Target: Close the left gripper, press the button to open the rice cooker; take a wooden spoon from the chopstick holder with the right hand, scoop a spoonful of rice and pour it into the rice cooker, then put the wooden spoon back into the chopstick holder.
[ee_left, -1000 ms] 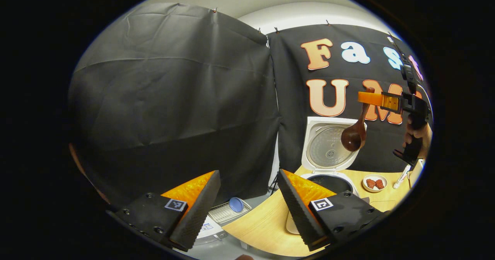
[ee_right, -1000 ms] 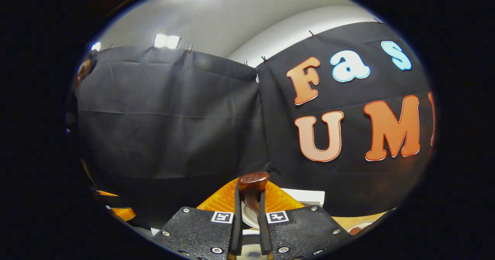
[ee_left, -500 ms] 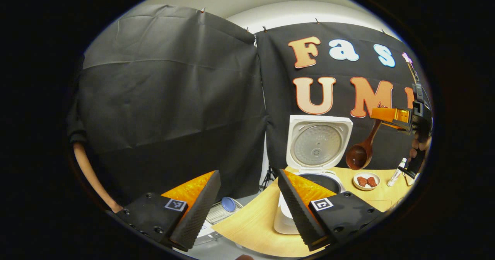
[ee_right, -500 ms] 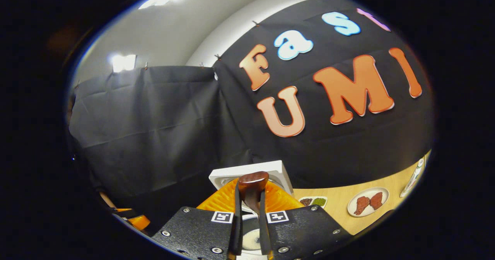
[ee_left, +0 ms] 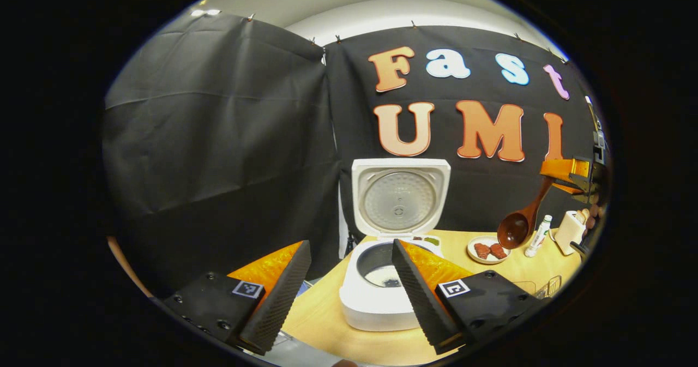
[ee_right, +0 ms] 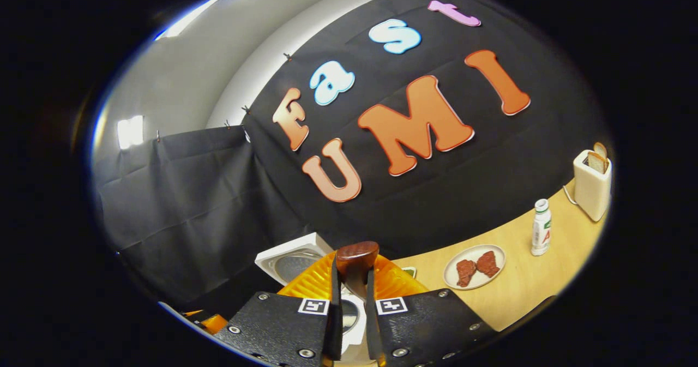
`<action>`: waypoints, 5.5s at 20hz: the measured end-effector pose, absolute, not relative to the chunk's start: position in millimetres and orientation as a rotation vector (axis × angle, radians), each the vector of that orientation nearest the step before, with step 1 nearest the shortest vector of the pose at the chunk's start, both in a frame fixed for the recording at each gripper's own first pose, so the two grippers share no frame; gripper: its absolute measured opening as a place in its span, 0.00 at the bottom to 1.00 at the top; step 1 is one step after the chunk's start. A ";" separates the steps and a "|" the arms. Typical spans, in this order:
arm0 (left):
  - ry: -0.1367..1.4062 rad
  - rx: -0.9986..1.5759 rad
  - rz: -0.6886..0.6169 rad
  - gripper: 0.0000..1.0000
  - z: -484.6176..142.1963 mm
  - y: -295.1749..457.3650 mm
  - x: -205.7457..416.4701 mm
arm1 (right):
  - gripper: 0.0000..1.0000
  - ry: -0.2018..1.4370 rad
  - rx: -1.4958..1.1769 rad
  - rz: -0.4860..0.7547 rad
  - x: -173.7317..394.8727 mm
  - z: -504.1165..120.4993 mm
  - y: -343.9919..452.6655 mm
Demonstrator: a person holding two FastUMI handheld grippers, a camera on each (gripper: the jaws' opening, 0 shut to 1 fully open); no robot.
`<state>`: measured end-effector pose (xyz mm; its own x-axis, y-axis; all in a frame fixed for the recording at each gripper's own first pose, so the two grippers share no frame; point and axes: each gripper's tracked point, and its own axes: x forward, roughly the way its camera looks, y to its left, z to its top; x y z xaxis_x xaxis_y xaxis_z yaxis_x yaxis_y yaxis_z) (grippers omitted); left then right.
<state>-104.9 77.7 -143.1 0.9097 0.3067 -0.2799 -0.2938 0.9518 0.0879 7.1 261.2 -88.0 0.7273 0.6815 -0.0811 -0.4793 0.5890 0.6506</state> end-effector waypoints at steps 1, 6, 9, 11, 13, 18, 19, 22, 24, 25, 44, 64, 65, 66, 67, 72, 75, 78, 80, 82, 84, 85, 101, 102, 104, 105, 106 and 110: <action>0.294 0.043 0.297 0.98 -142.6 67.2 -101.5 | 0.17 0.347 0.644 0.666 8.1 -93.2 246.2; 0.281 0.046 0.250 0.98 -138.3 33.2 -88.4 | 0.17 0.374 0.639 0.529 13.3 -116.5 172.2; 0.282 0.048 0.228 0.98 -137.7 17.2 -83.3 | 0.17 0.387 0.640 0.458 13.2 -129.8 131.5; 0.281 0.054 0.218 0.98 -137.6 7.6 -81.4 | 0.17 0.402 0.644 0.405 13.1 -140.8 106.5; 0.276 0.060 0.212 0.98 -133.1 1.8 -75.9 | 0.17 0.414 0.643 0.361 9.2 -151.7 83.1; 0.272 0.067 0.208 0.98 -130.8 -6.9 -69.9 | 0.17 0.493 0.601 0.257 -10.3 -199.4 33.5; 0.269 0.070 0.208 0.98 -129.5 -9.0 -69.7 | 0.17 0.506 0.595 0.236 -12.0 -208.7 26.2; 0.262 0.088 0.199 0.98 -125.4 -12.6 -67.7 | 0.17 0.536 0.596 0.180 -16.4 -234.7 12.6; 0.260 0.097 0.199 1.00 -123.6 -14.0 -67.3 | 0.17 0.557 0.610 0.156 -18.7 -253.4 10.4; 0.258 0.102 0.199 1.00 -122.5 -13.9 -66.0 | 0.18 0.574 0.618 0.151 -21.1 -263.7 11.9; 0.233 -0.106 0.177 0.99 -71.6 56.1 103.5 | 0.66 0.648 0.614 0.089 -40.0 -307.7 -2.0; 0.575 -0.016 0.167 0.98 -148.4 100.1 261.4 | 0.93 0.381 0.334 0.039 -50.2 -159.5 -53.3; 0.580 -0.014 0.155 0.99 -146.1 96.4 251.4 | 0.93 0.376 0.329 0.049 -45.4 -158.8 -50.8; 0.584 -0.023 0.145 0.99 -148.6 93.3 236.7 | 0.93 0.375 0.329 0.066 -41.7 -159.6 -46.9; 0.599 -0.030 0.118 0.99 -152.8 88.9 222.6 | 0.93 0.377 0.338 0.089 -37.9 -162.0 -40.9; 0.729 -0.075 0.070 1.00 -198.1 81.0 130.5 | 0.93 0.404 0.390 0.149 -21.6 -172.3 -24.9; 0.762 -0.080 0.051 1.00 -226.5 74.5 87.9 | 0.93 0.428 0.373 0.186 -15.3 -182.3 -16.9; 0.801 -0.071 0.075 0.99 -252.7 68.5 56.2 | 0.93 0.432 0.362 0.210 -11.0 -184.3 -10.4; 0.803 -0.032 0.084 1.00 -265.7 58.0 42.1 | 0.93 0.439 0.372 0.225 -9.3 -188.1 -2.3; 0.853 -0.032 0.121 1.00 -292.6 53.0 24.4 | 0.93 0.455 0.396 0.251 -10.5 -192.0 8.3; 0.866 -0.062 0.157 1.00 -307.1 50.2 18.2 | 0.93 0.450 0.403 0.257 -8.5 -191.7 11.5; 0.873 -0.057 0.155 0.98 -329.6 49.1 19.6 | 0.93 0.449 0.402 0.261 -8.1 -191.5 13.4; 0.497 0.000 0.097 0.95 -209.6 10.2 37.5 | 0.93 0.218 0.178 0.278 10.4 -90.4 32.9; 0.455 0.001 0.095 0.95 -193.7 4.9 35.0 | 0.93 0.200 0.169 0.279 10.5 -81.8 33.6; 0.374 -0.005 0.081 0.95 -165.6 -7.6 32.9 | 0.94 0.182 0.173 0.297 8.9 -67.9 40.5; 0.336 0.000 0.068 0.95 -150.4 -12.2 31.2 | 0.93 0.171 0.181 0.301 9.5 -60.7 43.3; 0.292 0.012 0.068 0.95 -137.7 -13.8 30.0 | 0.93 0.151 0.178 0.292 10.9 -53.1 42.7; 0.113 0.026 0.086 0.95 -90.8 -24.6 16.4 | 0.93 0.062 0.114 0.226 19.4 -37.5 29.6</action>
<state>16.4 -24.6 -90.8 0.9900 0.0869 -0.1112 -0.0840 0.9960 0.0305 19.4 29.6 -37.5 0.9726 0.2274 -0.0483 -0.2204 0.9680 0.1201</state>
